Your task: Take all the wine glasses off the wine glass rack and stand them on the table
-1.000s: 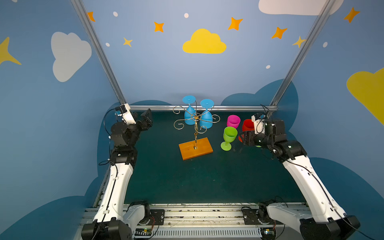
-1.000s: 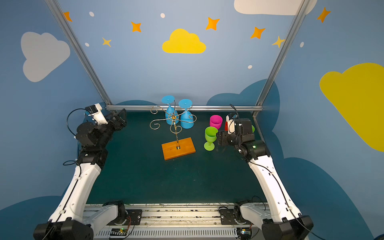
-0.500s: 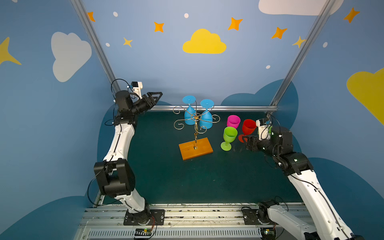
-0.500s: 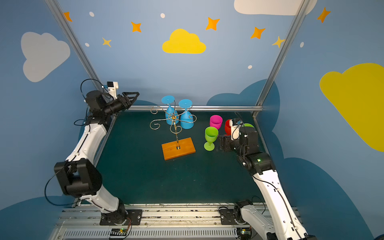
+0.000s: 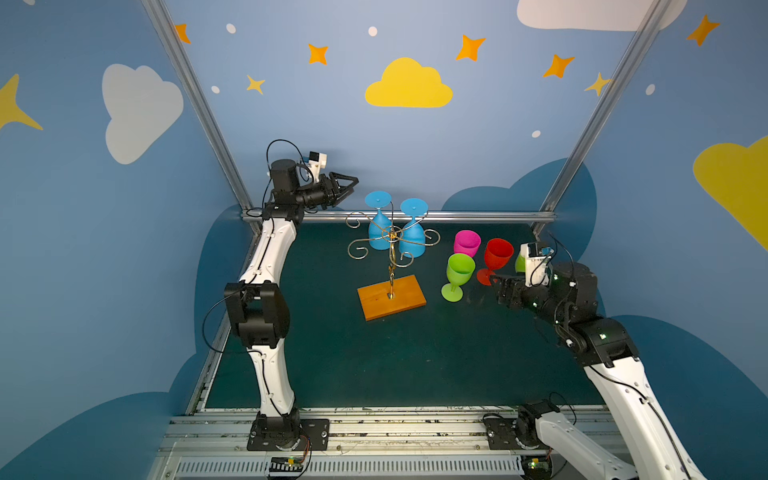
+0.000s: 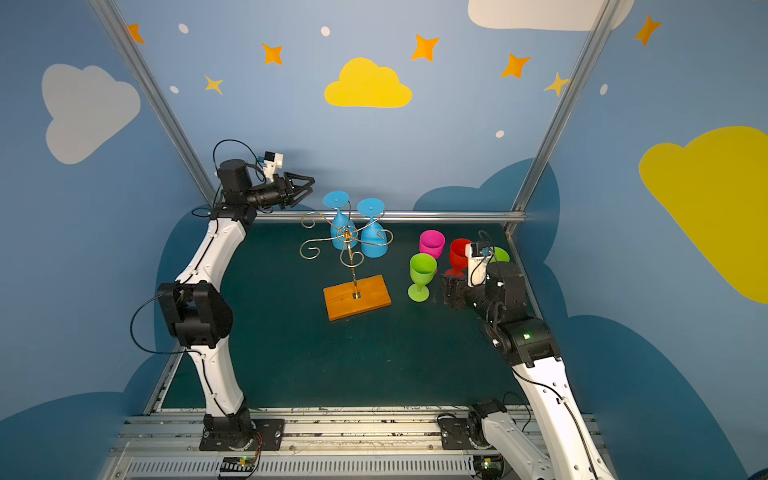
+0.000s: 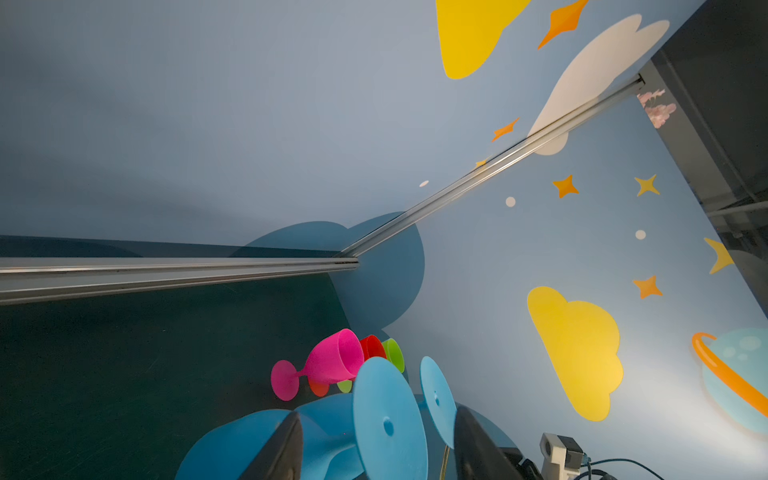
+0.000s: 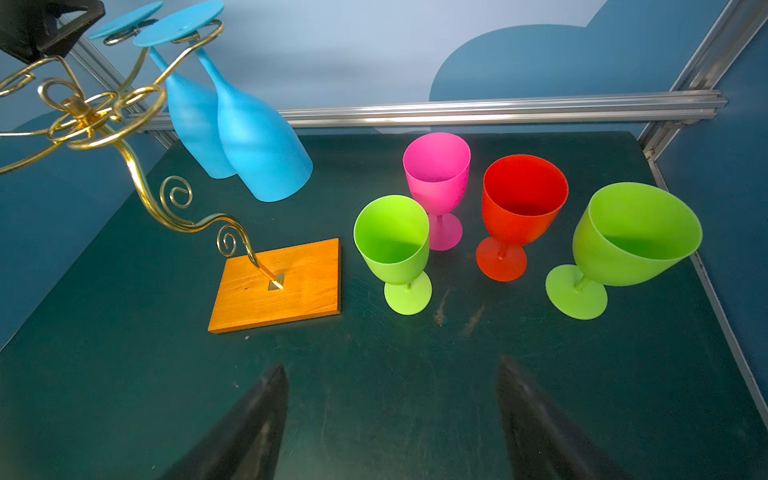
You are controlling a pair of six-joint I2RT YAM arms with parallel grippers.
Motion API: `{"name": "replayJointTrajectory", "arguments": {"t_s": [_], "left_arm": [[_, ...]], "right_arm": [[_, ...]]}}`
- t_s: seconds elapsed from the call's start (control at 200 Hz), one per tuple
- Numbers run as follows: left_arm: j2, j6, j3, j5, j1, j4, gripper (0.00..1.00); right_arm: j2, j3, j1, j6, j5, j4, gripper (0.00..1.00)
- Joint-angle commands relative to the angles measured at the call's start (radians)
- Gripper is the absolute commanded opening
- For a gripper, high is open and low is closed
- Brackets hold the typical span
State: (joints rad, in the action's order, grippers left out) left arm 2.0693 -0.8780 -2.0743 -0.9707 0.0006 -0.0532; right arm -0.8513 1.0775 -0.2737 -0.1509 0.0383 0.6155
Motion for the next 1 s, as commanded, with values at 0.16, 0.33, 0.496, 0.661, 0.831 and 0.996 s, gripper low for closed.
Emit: {"name": "replayJointTrajectory", "arguments": {"t_s": [0.16,0.33,0.496,0.661,0.831,0.996], "left_arm": [[0.088,0.123,-0.176,-0.026,-0.045,-0.223,0.55],[0.128,0.190,-0.262,-0.014,-0.066,-0.347,0.55],[0.155,0.265,-0.332,0.001,-0.087,-0.458,0.55],[0.159,0.280,-0.337,-0.008,-0.095,-0.480,0.53],[0.156,0.304,-0.341,-0.013,-0.096,-0.510,0.46],[0.149,0.303,-0.342,-0.021,-0.094,-0.509,0.37]], "right_arm": [[0.029,-0.024,0.002,-0.007,-0.020,0.026,0.78],[0.033,-0.028,0.003,-0.008,-0.017,0.021,0.78],[0.035,-0.030,0.004,-0.003,-0.022,0.023,0.78],[0.038,-0.035,0.003,-0.007,-0.022,0.020,0.78],[0.037,-0.037,0.003,-0.007,-0.023,0.015,0.78],[0.030,-0.037,0.002,-0.010,-0.020,0.008,0.78]]}}
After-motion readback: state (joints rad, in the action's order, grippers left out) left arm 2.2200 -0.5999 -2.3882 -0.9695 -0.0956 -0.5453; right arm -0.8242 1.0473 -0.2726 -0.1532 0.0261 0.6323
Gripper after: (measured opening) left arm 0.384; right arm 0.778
